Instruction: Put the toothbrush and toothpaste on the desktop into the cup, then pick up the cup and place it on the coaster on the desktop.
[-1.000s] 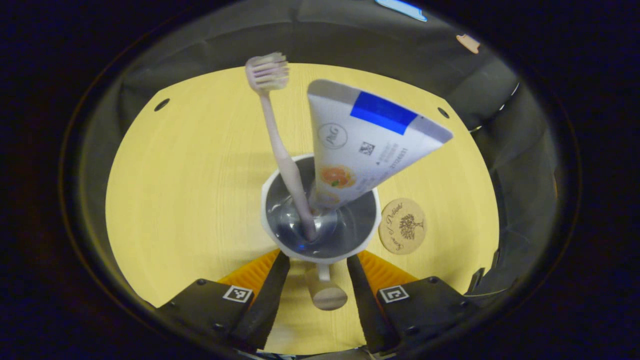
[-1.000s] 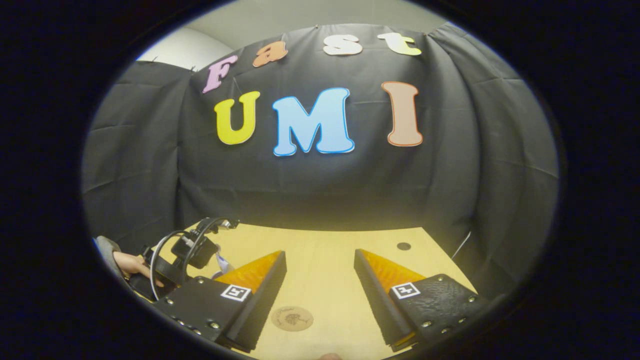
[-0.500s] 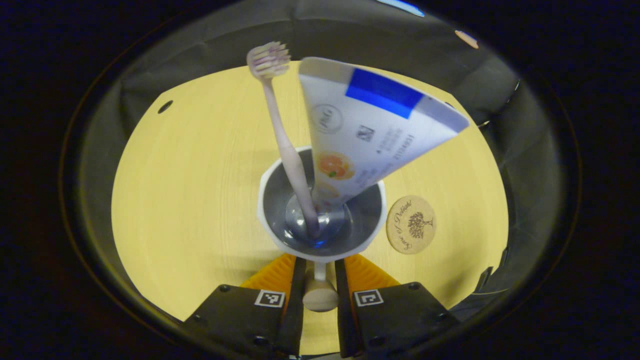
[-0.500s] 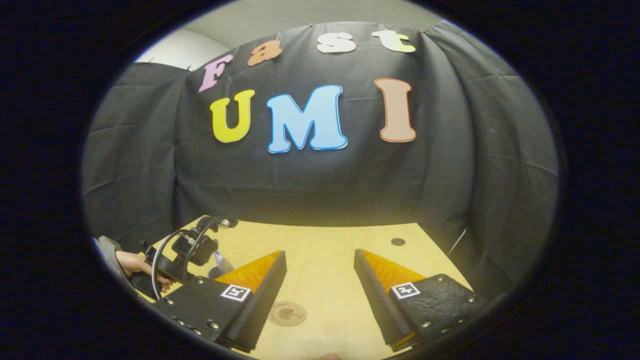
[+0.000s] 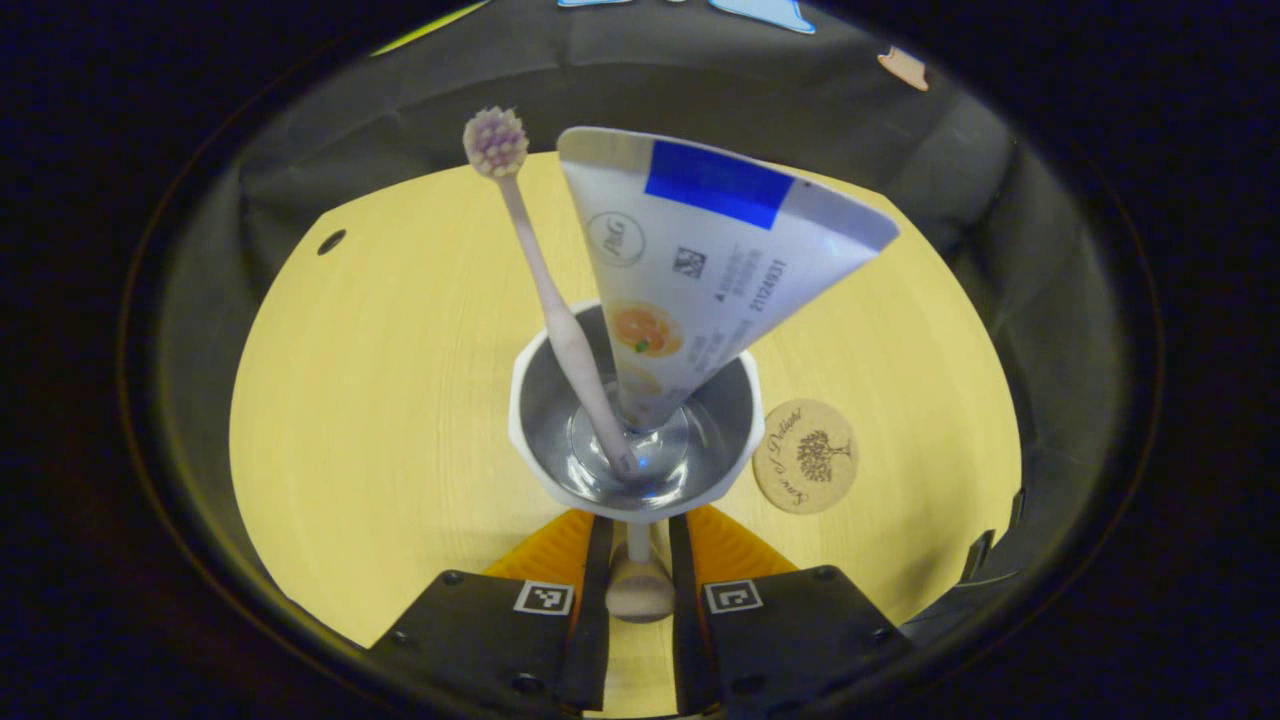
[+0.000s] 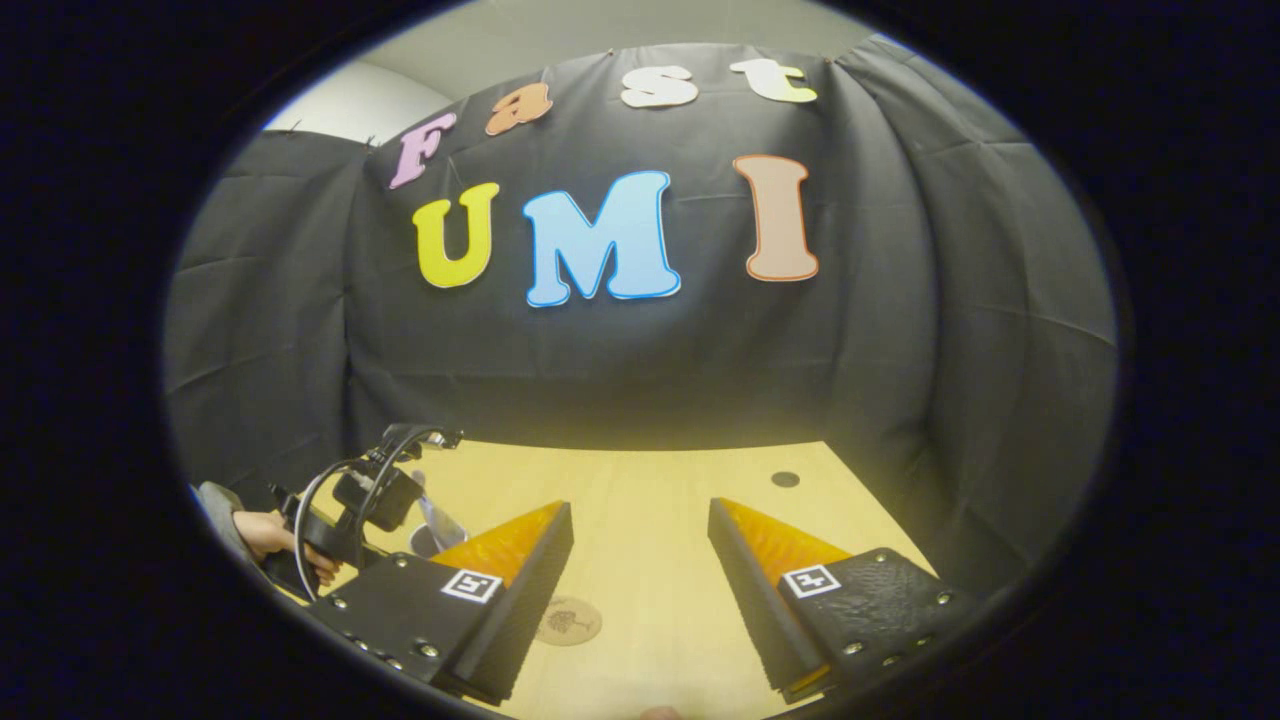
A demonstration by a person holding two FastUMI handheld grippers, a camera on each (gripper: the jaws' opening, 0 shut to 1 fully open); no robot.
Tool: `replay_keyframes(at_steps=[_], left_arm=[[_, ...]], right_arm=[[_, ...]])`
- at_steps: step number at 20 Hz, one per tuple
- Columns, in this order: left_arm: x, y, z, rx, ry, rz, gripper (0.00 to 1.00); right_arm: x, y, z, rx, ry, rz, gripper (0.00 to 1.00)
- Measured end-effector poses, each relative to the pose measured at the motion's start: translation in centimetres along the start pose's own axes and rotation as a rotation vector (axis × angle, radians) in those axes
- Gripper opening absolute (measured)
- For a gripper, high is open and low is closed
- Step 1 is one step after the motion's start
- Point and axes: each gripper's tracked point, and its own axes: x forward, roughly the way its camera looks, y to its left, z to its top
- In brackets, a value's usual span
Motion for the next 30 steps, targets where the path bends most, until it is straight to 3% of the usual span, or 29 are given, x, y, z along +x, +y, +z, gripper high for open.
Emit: replay_keyframes(at_steps=[13,30], left_arm=[[-0.1,-9.6,-0.4,0.062,0.021,-0.094,0.33],[2.3,-13.0,-2.2,0.095,0.070,-0.030,0.33]], right_arm=[[-1.6,-4.0,-0.4,0.009,-0.006,-0.036,0.87],[-2.7,-6.9,-1.4,0.010,0.017,-0.007,0.87]])
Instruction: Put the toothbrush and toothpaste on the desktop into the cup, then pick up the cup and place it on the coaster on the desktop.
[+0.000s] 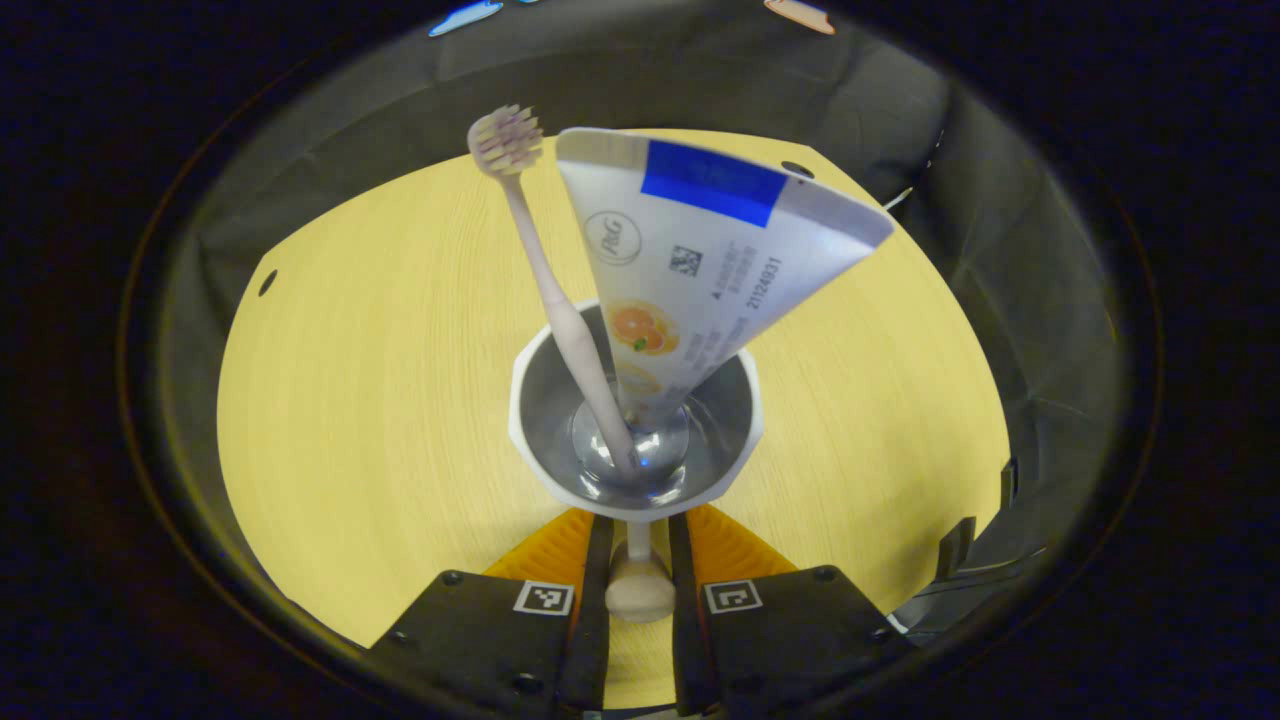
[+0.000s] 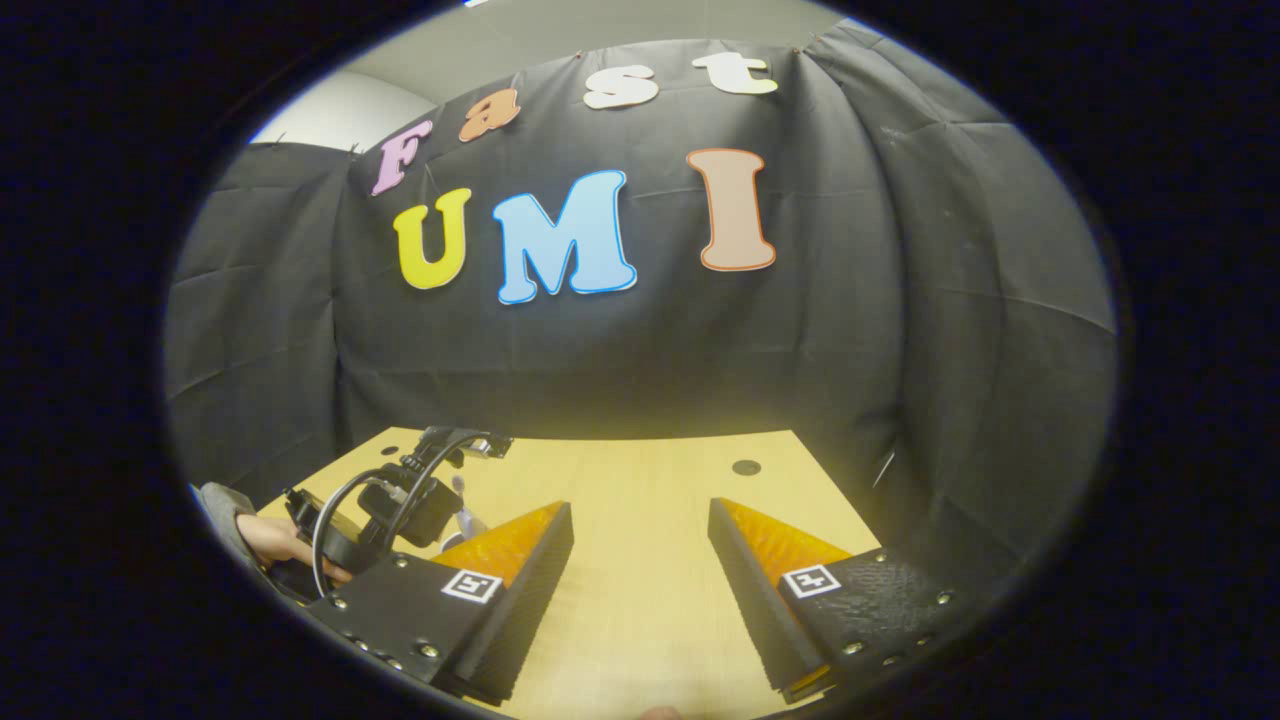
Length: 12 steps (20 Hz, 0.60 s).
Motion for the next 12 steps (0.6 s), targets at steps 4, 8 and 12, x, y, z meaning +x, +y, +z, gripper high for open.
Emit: replay_keyframes(at_steps=[4,8,12], left_arm=[[0.08,-0.06,0.15,-0.008,0.004,0.015,0.32],[0.24,-0.14,0.17,-0.008,0.019,0.027,0.33],[0.22,-0.22,0.20,-0.004,0.027,0.031,0.35]], right_arm=[[0.16,0.01,-0.02,-0.007,-0.001,0.019,0.87],[-0.05,0.21,-0.03,-0.007,-0.002,0.033,0.87],[-0.01,0.40,-0.02,-0.006,-0.005,0.040,0.87]])
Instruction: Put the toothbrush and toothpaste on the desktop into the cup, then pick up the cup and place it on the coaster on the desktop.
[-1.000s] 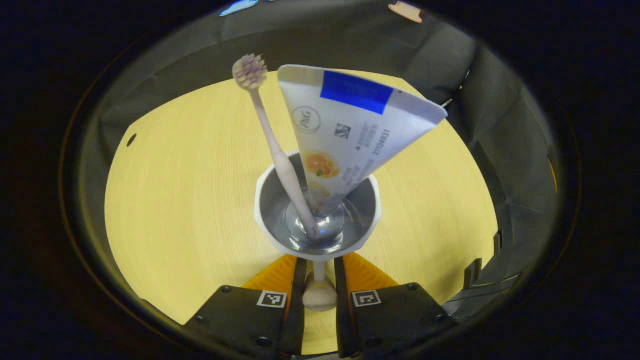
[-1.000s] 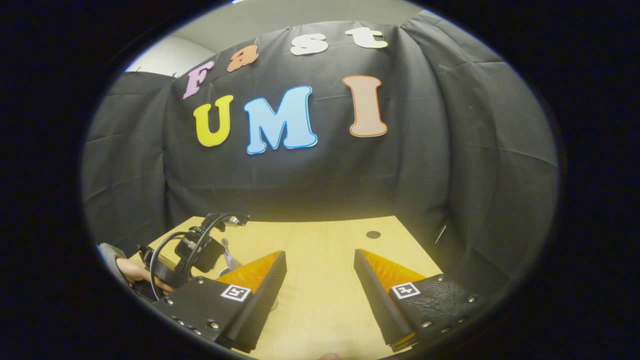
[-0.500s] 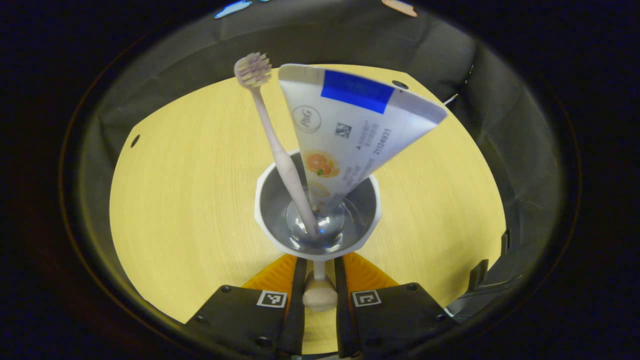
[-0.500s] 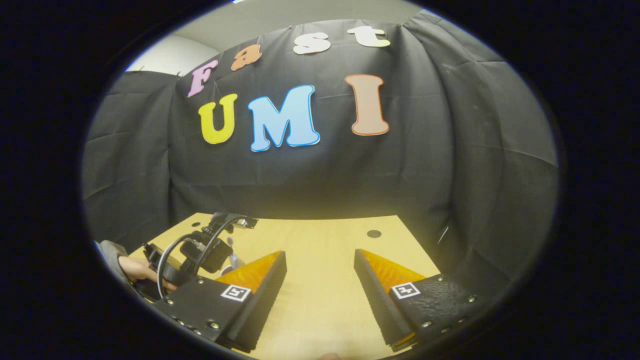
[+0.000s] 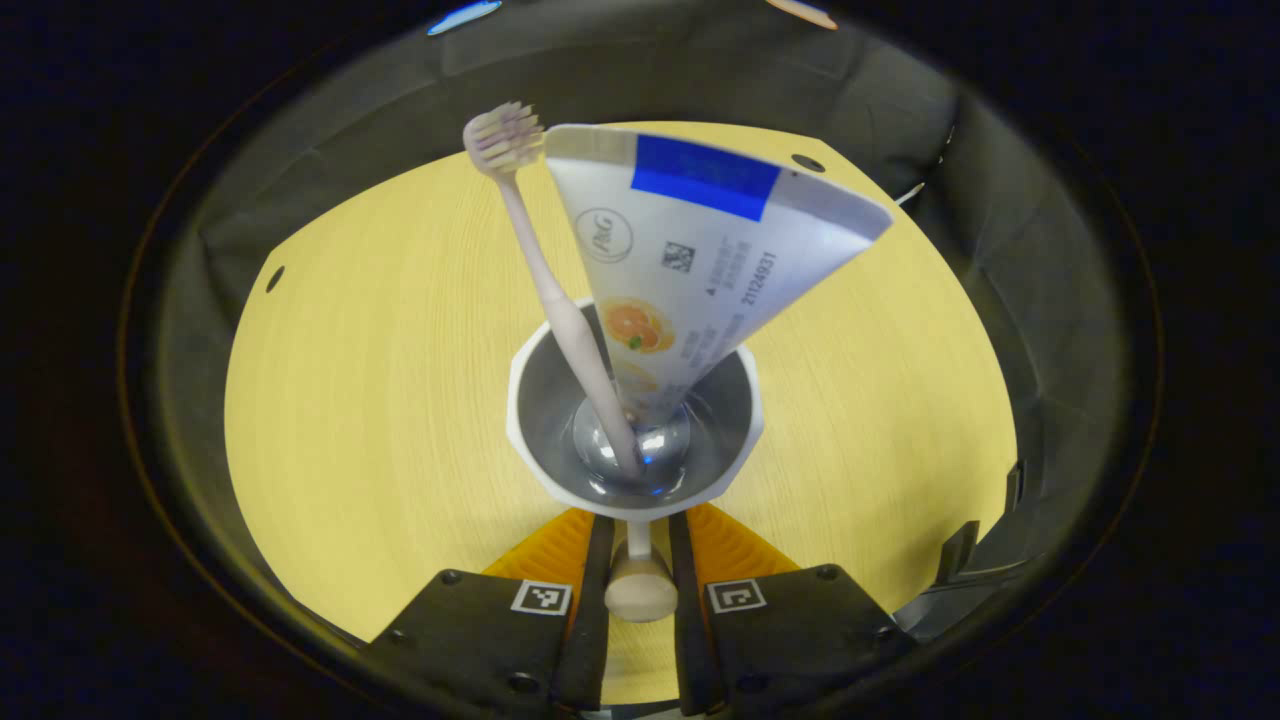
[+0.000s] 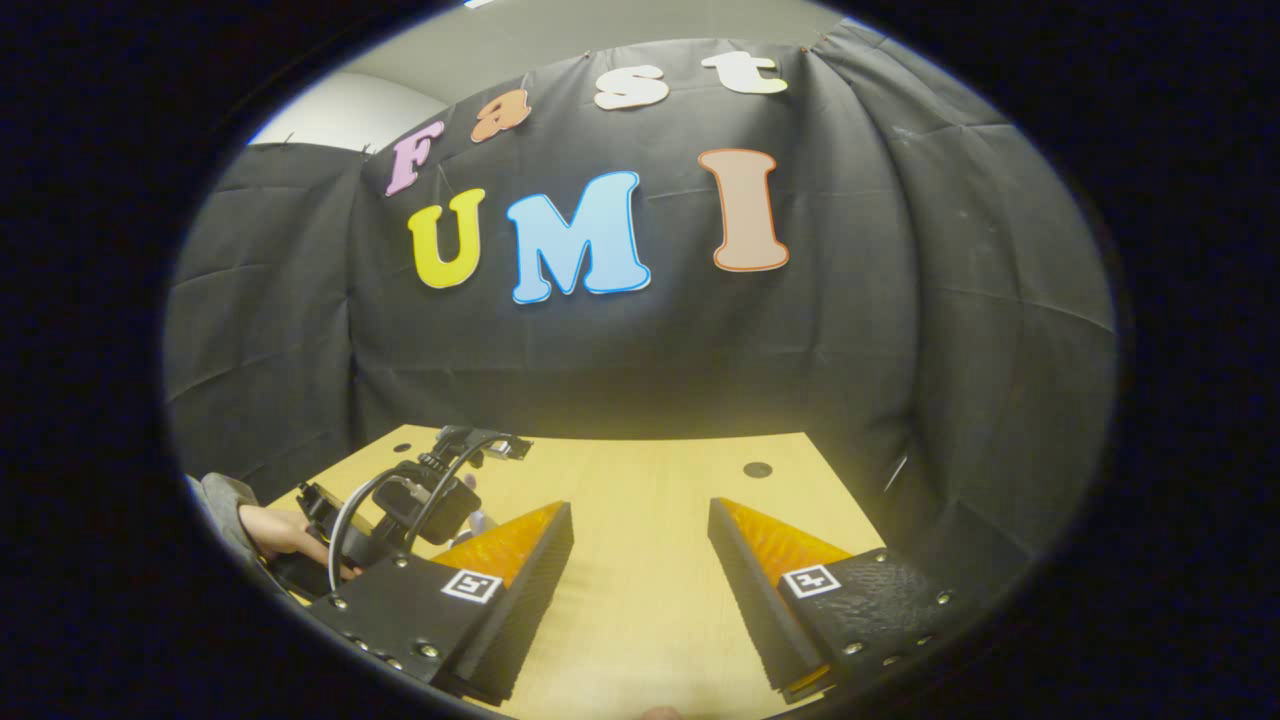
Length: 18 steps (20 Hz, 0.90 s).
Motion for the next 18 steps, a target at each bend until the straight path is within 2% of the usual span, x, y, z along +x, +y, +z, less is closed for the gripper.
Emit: replay_keyframes(at_steps=[6,7,11,13,15,18], left_arm=[[-0.3,-0.3,0.0,0.007,-0.012,-0.011,0.34],[-0.5,-0.7,0.1,0.003,-0.026,-0.027,0.37],[-1.9,-1.3,0.6,-0.008,-0.100,-0.049,0.58],[-3.2,-1.1,1.1,-0.017,-0.156,-0.047,0.62],[-4.8,-0.4,1.8,-0.026,-0.225,-0.036,0.74],[-7.4,0.2,2.8,-0.048,-0.335,-0.031,0.74]], right_arm=[[0.3,0.6,0.3,-0.001,-0.004,0.006,0.86],[0.4,0.7,0.4,0.001,-0.004,0.005,0.86],[1.1,0.7,0.4,-0.010,0.007,-0.012,0.87],[1.2,0.9,0.6,-0.014,0.015,-0.015,0.87],[1.2,1.2,0.7,-0.016,0.017,-0.012,0.87],[1.4,1.9,0.9,-0.025,0.020,-0.015,0.87]])
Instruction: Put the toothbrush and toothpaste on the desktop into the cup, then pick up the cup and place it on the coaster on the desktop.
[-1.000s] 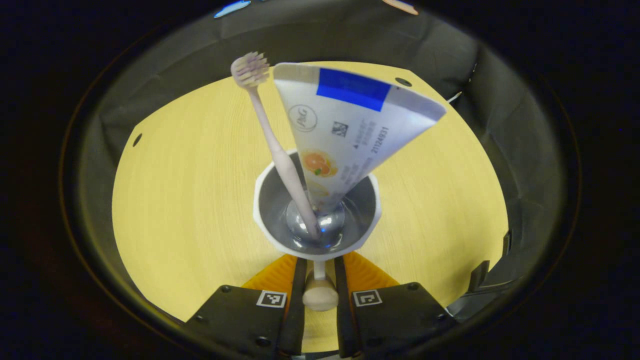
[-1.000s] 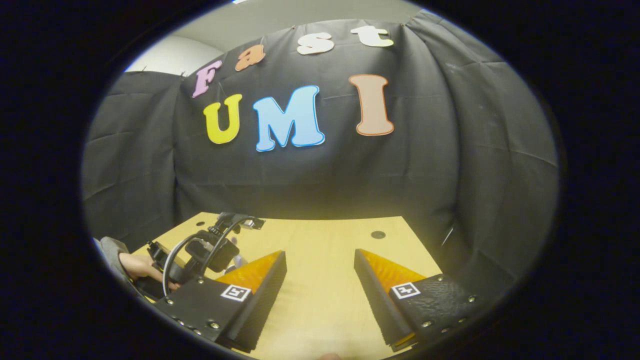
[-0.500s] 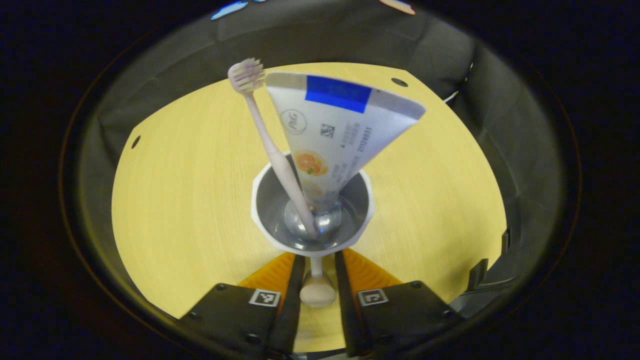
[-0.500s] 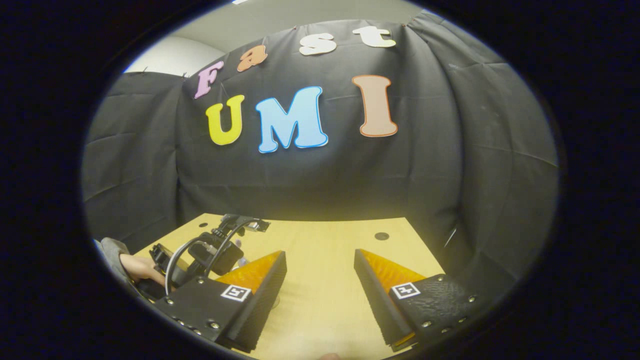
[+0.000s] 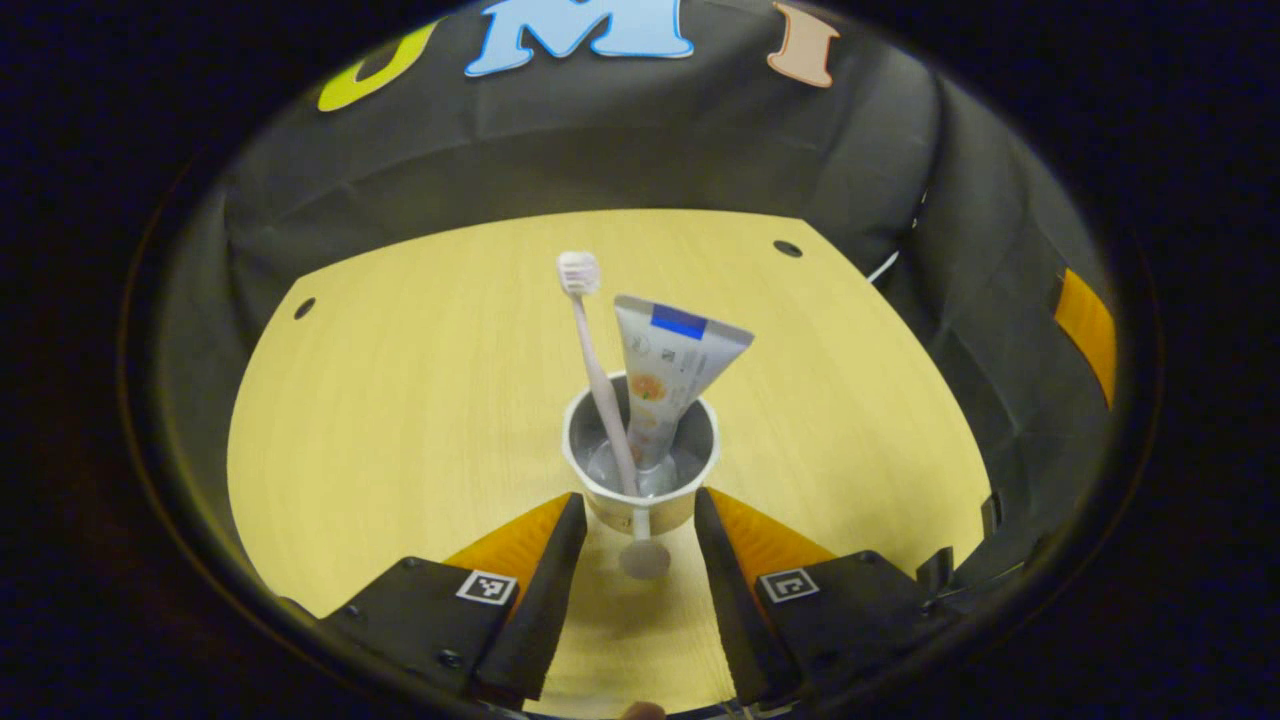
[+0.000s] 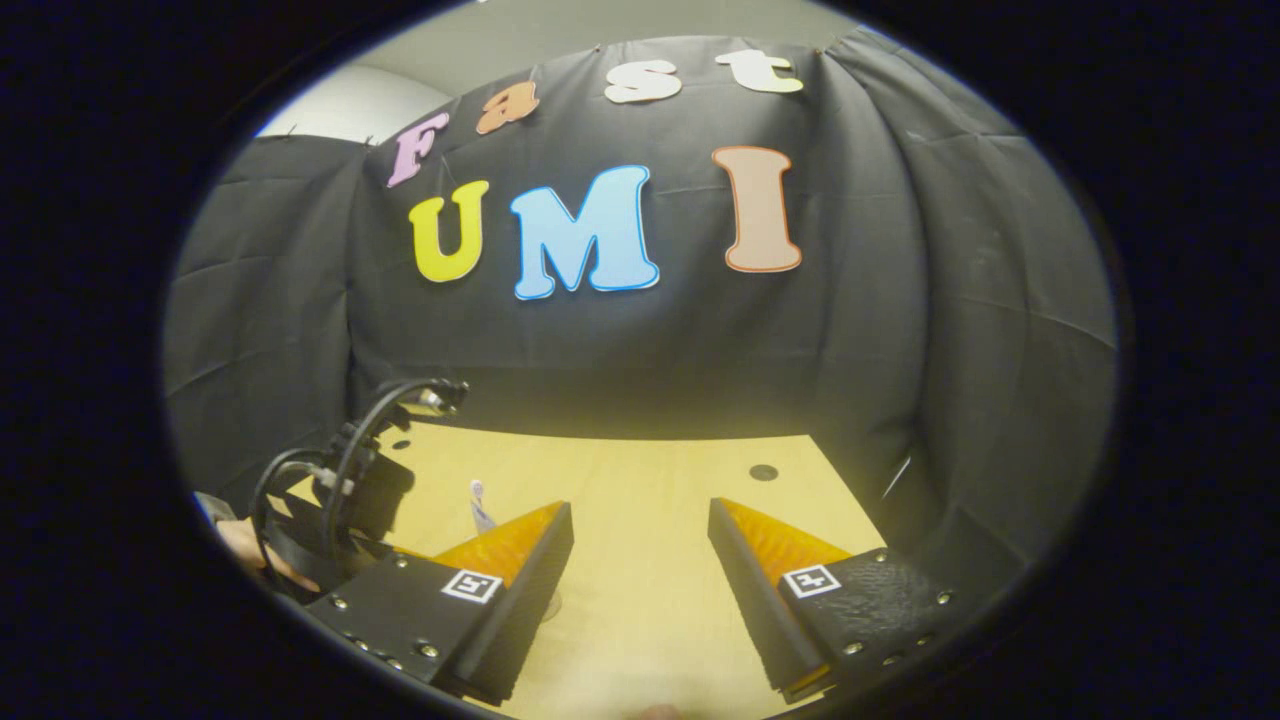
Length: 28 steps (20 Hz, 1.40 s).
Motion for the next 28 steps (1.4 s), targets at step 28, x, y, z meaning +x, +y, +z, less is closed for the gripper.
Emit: replay_keyframes(at_steps=[28], left_arm=[[-24.0,8.1,8.4,0.097,-0.880,0.037,0.92]], right_arm=[[-7.2,12.1,8.3,-0.160,-0.286,-0.129,0.86]])
